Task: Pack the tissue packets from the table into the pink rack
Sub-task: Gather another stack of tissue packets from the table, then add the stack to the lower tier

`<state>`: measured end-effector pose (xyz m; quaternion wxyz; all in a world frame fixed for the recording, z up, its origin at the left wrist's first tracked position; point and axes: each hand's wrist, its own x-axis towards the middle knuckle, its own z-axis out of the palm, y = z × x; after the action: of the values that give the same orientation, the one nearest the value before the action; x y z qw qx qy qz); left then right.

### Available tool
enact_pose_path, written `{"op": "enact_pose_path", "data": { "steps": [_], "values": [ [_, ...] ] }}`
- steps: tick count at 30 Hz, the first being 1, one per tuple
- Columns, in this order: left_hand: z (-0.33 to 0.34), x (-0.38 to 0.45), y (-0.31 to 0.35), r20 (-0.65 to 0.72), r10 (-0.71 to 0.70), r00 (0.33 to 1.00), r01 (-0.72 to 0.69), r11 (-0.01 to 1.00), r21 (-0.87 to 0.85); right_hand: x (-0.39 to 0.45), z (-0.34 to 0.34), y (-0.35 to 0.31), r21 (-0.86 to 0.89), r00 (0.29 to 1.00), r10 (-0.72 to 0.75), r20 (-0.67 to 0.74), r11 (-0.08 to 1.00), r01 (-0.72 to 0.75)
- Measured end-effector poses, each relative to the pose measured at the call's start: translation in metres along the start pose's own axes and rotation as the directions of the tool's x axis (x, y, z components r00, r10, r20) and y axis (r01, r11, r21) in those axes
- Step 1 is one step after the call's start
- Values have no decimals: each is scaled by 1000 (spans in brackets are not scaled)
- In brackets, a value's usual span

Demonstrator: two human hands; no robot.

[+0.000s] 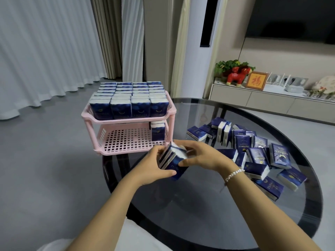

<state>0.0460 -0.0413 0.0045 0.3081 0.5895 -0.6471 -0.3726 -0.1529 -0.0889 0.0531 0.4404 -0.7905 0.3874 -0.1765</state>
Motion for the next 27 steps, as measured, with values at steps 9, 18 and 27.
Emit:
{"op": "enact_pose_path", "data": {
  "steps": [9,18,27],
  "values": [
    [-24,26,-16,-117,-5,993,0,999,-39,44,16,9,209,983,-29,-182,976,68],
    [-39,82,-36,-188,-71,980,62,997,-52,88,45,43,245,864,98,-494,969,31],
    [-43,113,-49,-201,-32,979,33,999,5,108,64,65,184,774,61,-630,980,72]
  ]
}}
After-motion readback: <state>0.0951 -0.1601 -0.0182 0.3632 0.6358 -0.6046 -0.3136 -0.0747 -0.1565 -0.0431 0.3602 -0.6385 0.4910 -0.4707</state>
